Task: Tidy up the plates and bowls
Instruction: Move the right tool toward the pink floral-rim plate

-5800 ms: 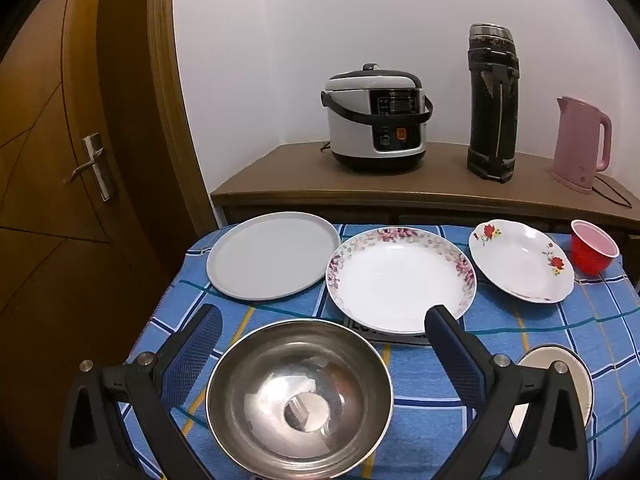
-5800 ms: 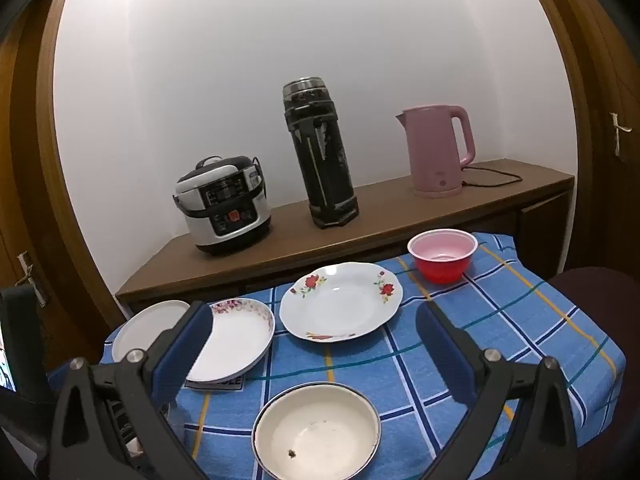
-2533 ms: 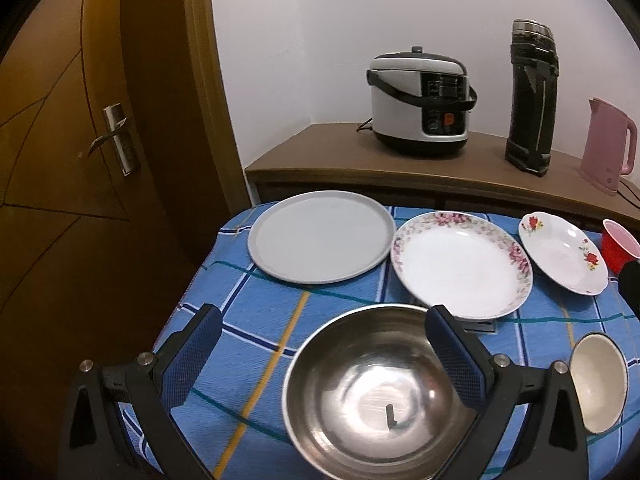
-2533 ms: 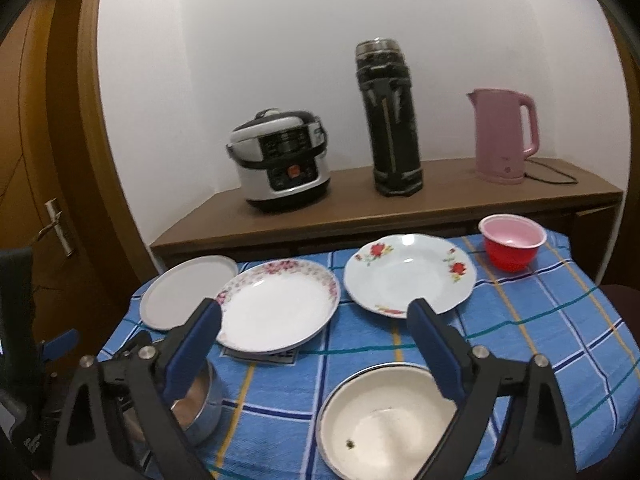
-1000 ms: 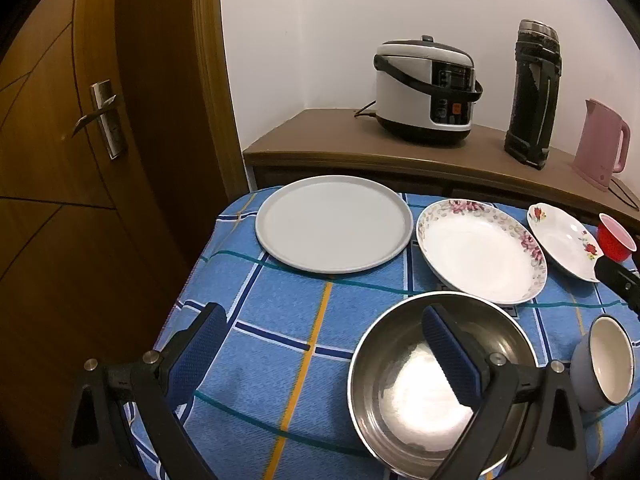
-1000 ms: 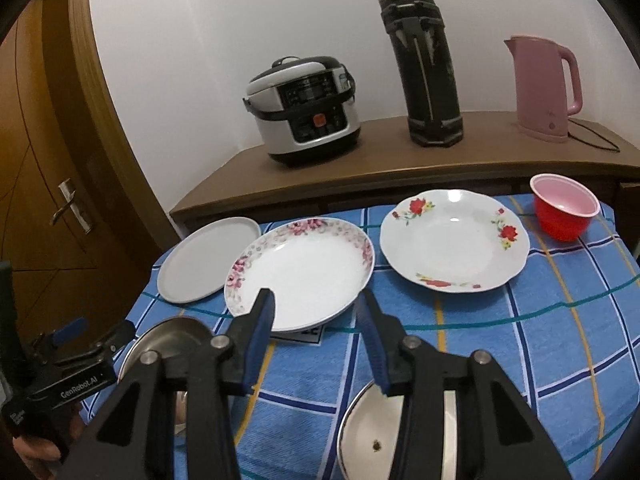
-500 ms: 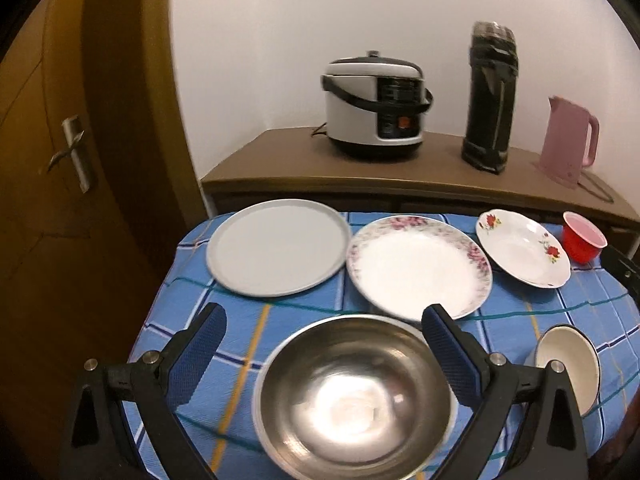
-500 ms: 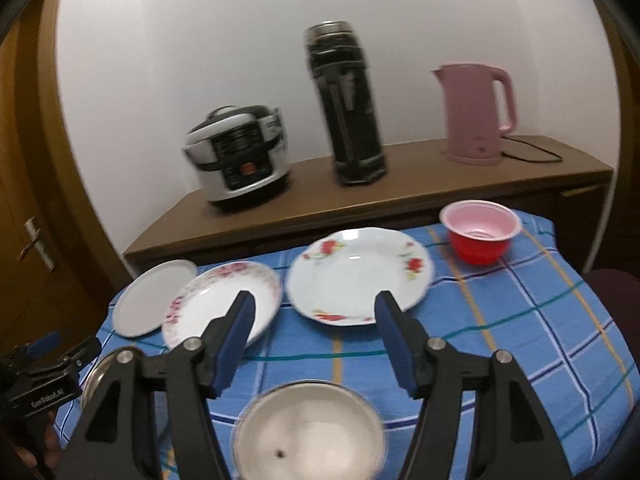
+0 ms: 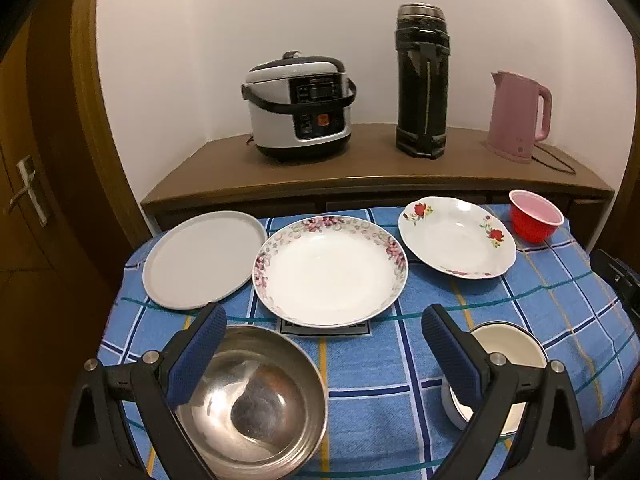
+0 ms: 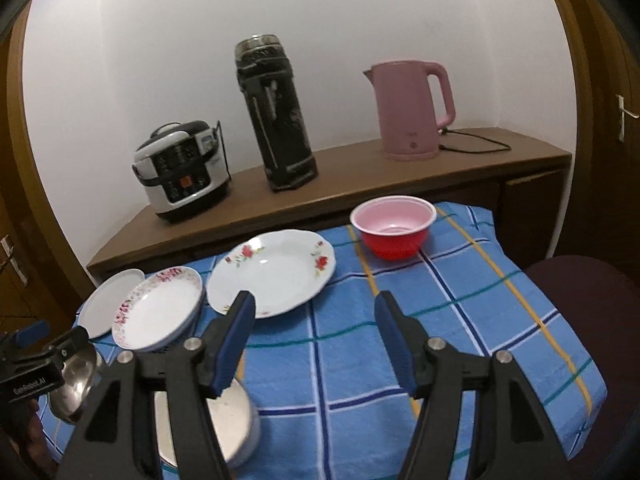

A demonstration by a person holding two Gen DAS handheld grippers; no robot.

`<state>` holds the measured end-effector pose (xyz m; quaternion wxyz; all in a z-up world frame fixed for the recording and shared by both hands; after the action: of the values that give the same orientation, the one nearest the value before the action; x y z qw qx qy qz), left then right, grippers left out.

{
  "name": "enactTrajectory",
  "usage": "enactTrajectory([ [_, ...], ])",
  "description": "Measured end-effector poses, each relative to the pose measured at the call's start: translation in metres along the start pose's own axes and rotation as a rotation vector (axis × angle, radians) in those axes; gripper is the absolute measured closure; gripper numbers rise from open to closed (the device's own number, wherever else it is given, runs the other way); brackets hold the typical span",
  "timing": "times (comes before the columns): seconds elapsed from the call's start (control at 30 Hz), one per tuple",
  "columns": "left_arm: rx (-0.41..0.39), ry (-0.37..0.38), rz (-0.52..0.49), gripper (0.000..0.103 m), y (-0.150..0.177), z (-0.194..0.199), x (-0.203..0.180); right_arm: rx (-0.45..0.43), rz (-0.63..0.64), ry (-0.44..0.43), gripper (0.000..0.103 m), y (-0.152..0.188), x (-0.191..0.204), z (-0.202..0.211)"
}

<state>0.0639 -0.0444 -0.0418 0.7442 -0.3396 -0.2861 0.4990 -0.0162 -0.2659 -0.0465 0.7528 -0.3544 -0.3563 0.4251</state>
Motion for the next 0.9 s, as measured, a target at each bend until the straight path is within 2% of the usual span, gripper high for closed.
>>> enactTrajectory([
  [0.27, 0.013, -0.039, 0.045, 0.003, -0.006, -0.003, 0.024, 0.03, -0.019, -0.021, 0.039, -0.002, -0.012, -0.007],
  [0.37, 0.001, -0.083, 0.069, 0.003, -0.015, -0.003, 0.045, 0.064, 0.014, -0.076, 0.045, -0.004, 0.005, -0.013],
  [0.47, 0.0, -0.092, 0.107, 0.003, -0.022, -0.006, 0.064, 0.106, 0.05, -0.171, 0.048, -0.01, 0.031, -0.022],
  [0.5, 0.007, -0.091, 0.117, 0.003, -0.023, -0.009, 0.068, 0.137, 0.06, -0.215, 0.05, -0.012, 0.042, -0.029],
  [0.6, 0.062, -0.092, 0.151, 0.003, -0.019, -0.026, 0.079, 0.201, 0.094, -0.276, 0.051, -0.016, 0.063, -0.046],
  [0.73, 0.126, -0.104, 0.161, 0.003, -0.014, -0.046, 0.085, 0.271, 0.129, -0.308, 0.051, -0.017, 0.083, -0.066],
  [0.9, 0.115, -0.097, 0.178, 0.003, -0.02, -0.049, 0.096, 0.318, 0.156, -0.333, 0.051, -0.016, 0.099, -0.082],
])
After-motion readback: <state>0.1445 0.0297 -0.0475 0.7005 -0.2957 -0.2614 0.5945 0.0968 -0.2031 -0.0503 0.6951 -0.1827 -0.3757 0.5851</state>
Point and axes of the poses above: each gripper's, at about its wrist camera, not at the fingertips, and z roughly against the way its jaws point, x to its left, y to its underside, the point moved 8 cm from there along -z, roughly the way its jaws point, and after that the axes turned 1 degree about -z, right-handed, at the moved point
